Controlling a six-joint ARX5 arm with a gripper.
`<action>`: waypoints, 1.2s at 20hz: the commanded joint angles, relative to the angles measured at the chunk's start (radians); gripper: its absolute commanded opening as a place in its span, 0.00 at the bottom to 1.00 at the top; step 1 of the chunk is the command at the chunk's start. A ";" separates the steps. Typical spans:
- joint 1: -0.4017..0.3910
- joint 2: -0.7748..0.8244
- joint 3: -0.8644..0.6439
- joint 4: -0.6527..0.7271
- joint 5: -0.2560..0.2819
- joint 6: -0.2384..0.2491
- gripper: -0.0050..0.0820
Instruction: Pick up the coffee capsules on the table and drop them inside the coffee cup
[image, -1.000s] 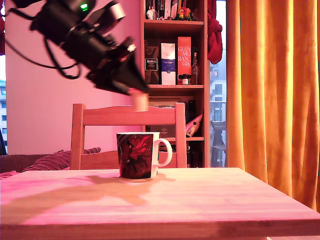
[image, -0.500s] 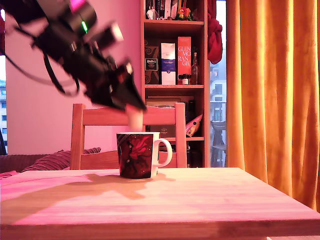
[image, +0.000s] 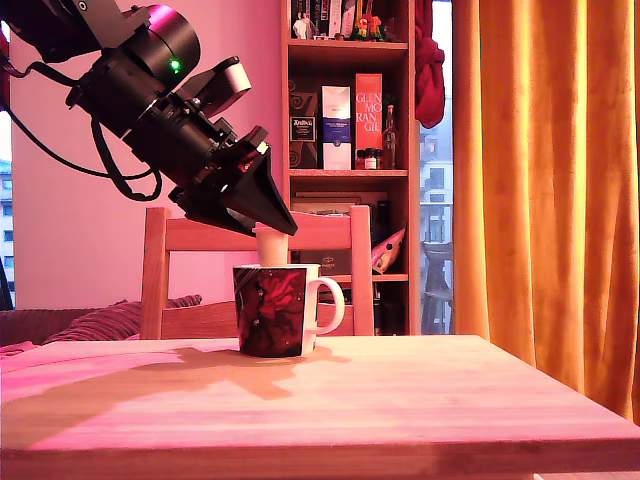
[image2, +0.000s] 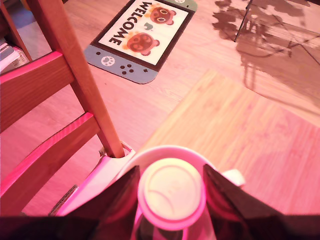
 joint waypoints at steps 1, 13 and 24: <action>-0.003 0.002 0.001 0.000 0.004 -0.004 0.40; -0.003 0.002 0.001 -0.020 -0.008 -0.010 0.71; 0.003 -0.134 0.001 -0.164 -0.018 -0.038 0.04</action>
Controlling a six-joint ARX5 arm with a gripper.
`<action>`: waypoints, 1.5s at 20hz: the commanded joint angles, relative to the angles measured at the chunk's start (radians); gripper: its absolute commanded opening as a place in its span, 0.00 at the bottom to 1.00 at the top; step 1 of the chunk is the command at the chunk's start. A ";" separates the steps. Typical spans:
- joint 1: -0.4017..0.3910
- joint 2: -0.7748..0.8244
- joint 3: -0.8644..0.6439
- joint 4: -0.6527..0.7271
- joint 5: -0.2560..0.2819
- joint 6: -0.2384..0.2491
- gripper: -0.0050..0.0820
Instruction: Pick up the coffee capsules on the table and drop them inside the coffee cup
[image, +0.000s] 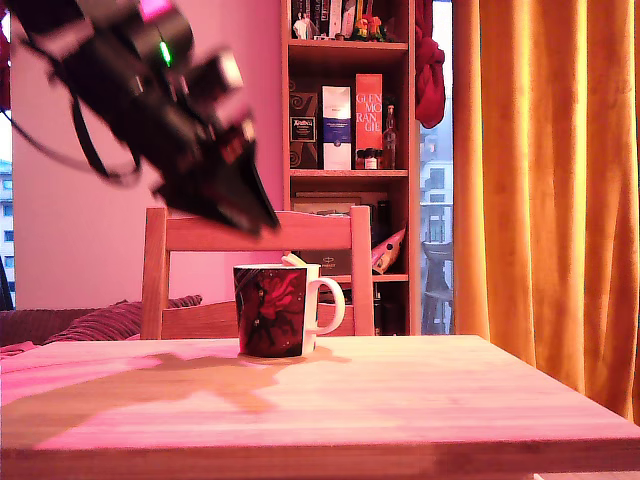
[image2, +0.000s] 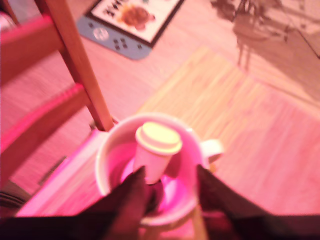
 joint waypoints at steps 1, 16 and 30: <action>0.003 -0.069 0.001 -0.007 -0.013 -0.018 0.04; 0.087 -0.301 -0.223 0.080 -0.156 -0.121 0.04; 0.351 -0.672 -0.660 0.322 -0.157 -0.251 0.04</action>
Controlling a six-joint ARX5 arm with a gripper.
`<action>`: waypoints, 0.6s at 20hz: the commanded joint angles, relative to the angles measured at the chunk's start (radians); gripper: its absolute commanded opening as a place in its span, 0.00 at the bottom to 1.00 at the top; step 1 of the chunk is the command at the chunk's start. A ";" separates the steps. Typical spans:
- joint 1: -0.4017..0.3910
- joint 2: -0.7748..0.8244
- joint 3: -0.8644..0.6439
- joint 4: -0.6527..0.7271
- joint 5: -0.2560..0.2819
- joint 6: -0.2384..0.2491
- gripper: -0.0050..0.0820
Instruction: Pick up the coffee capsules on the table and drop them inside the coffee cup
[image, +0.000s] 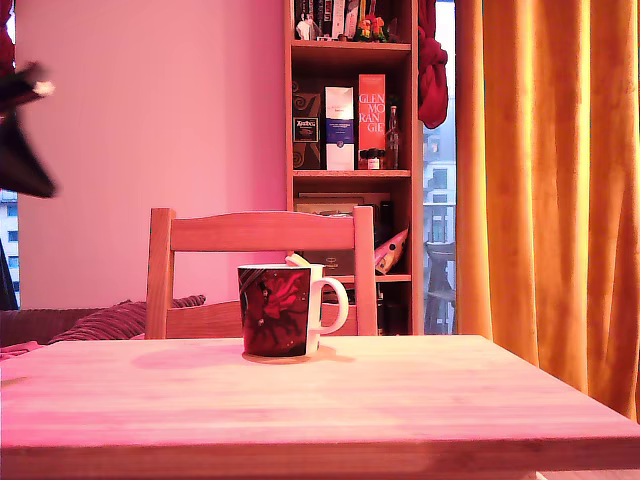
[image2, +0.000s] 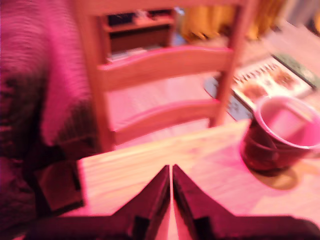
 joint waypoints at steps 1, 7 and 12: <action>0.011 -0.060 -0.063 0.027 0.001 -0.025 0.04; 0.023 -0.297 -0.221 0.056 -0.079 -0.068 0.04; 0.023 -0.544 -0.302 0.008 -0.104 -0.072 0.04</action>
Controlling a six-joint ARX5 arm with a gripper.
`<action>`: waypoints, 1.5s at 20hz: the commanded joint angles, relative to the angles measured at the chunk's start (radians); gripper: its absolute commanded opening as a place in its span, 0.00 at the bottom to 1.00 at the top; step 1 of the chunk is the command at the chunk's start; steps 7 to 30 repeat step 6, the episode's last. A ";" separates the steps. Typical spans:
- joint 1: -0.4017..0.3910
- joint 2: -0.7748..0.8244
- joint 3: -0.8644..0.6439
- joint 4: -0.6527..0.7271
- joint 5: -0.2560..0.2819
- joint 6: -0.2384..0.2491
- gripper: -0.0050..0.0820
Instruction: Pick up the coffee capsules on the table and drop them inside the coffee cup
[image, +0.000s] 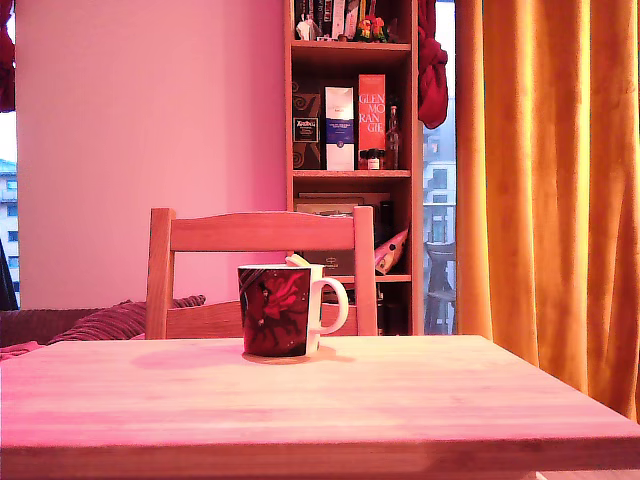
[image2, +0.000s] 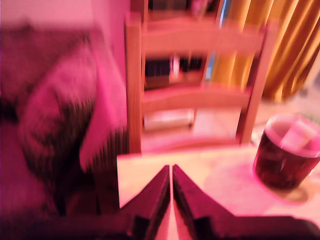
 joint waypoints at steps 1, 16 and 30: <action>0.004 -0.077 -0.031 -0.038 -0.005 -0.005 0.04; 0.004 -0.229 -0.031 -0.101 -0.004 -0.005 0.04; 0.004 -0.229 -0.031 -0.101 -0.004 -0.005 0.04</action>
